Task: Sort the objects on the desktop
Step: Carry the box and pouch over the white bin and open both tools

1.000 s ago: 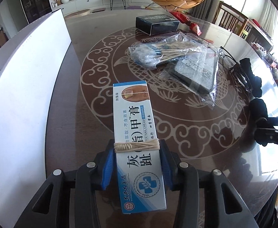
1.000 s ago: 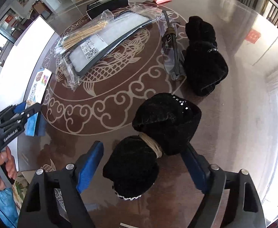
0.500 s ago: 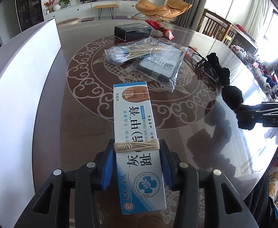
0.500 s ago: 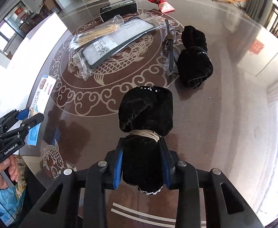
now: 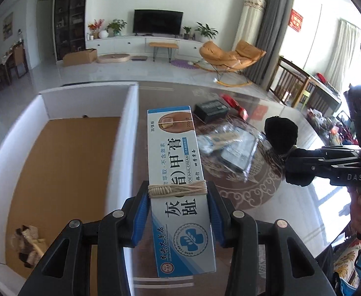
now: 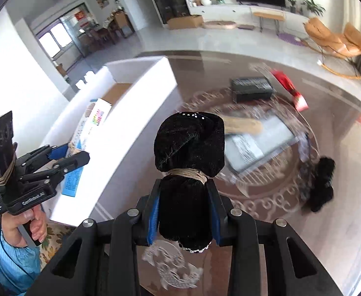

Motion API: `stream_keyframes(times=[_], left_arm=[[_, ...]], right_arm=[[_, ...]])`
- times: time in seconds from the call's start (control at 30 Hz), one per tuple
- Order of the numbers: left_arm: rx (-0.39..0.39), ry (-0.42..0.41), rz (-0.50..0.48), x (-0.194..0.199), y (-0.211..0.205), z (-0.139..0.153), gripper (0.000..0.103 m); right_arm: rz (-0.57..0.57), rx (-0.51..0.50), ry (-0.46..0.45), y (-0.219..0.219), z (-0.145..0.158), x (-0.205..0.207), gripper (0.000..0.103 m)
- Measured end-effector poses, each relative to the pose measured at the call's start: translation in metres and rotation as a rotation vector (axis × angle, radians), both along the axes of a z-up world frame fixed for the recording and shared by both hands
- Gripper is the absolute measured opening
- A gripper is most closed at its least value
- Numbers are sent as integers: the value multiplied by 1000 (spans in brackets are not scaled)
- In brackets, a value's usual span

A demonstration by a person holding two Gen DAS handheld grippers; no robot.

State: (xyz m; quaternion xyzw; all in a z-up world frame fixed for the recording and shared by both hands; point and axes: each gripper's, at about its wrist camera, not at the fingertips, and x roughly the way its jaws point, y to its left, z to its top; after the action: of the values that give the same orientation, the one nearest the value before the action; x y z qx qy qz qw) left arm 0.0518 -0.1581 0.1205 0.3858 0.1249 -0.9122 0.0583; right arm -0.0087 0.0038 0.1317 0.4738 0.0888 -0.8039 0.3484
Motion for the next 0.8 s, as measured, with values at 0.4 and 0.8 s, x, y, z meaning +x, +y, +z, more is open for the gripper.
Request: stream_keyframes(times=[0.4, 0.8], left_arm=[[12, -157, 360, 63, -179, -51, 44], [-19, -278, 436, 58, -196, -87, 79]], right_arm=[[397, -121, 79, -238, -5, 72, 34], [436, 23, -16, -314, -99, 73, 78]])
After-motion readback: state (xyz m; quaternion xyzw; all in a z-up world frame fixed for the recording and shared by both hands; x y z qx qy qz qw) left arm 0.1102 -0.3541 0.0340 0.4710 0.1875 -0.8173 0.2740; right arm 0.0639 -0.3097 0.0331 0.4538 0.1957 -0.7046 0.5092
